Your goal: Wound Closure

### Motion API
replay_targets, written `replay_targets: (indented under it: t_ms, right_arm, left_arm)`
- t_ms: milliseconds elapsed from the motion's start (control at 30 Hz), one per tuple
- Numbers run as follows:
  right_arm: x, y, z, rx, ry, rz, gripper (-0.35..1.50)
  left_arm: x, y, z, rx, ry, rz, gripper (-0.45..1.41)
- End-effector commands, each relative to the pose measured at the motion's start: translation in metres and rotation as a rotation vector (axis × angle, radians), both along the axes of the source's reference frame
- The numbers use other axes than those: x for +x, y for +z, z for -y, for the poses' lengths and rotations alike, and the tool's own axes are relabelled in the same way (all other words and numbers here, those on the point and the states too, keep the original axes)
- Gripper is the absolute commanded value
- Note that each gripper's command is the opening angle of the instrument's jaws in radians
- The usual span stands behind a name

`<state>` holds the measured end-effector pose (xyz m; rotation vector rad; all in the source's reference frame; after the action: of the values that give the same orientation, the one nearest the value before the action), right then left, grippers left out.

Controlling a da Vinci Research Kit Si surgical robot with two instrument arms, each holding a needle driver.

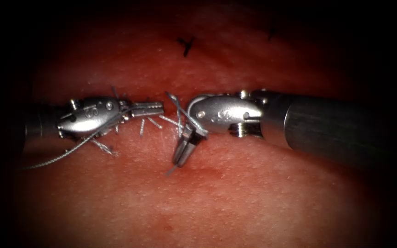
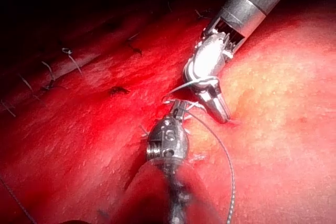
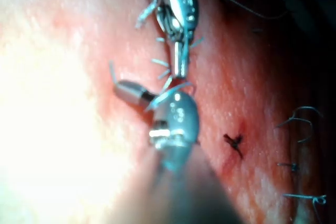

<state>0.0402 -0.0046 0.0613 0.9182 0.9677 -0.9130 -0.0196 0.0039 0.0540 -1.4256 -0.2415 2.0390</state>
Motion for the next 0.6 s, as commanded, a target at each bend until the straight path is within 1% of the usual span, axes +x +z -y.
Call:
replay_targets:
  t_ms: [33,100,133,233,300,400,600]
  right_arm:
    - [0.001,0.0002,-0.0005,-0.002,0.0,-0.003,-0.35]
    - [0.0011,0.0,-0.0005,-0.001,0.0,-0.004,-0.35]
    - [0.0011,0.0,-0.0005,-0.001,0.0,-0.004,-0.35]
    - [0.0013,-0.0003,-0.0011,0.02,0.044,-0.031,-0.35]
    - [0.0012,-0.0008,-0.0022,0.055,0.104,-0.042,-0.35]
    - [0.001,-0.0013,-0.0033,0.068,0.135,-0.054,-0.35]
    - [0.0007,-0.0018,-0.0057,0.068,0.19,-0.047,-0.35]
  left_arm:
    - [-0.0006,0.0003,-0.0002,-0.003,0.0,0.002,-0.45]
    - [-0.0005,-0.0005,0.0009,-0.003,0.004,0.005,-0.45]
    - [-0.0005,-0.0005,0.0009,-0.003,0.004,0.005,-0.45]
    - [-0.0002,-0.002,0.0035,-0.01,0.016,0.009,-0.45]
    - [-0.0005,-0.003,0.006,-0.033,0.028,0.007,-0.45]
    - [-0.0011,-0.0035,0.0081,-0.046,0.033,0.002,-0.45]
    - [-0.0027,-0.0051,0.012,-0.048,0.066,0.013,-0.45]
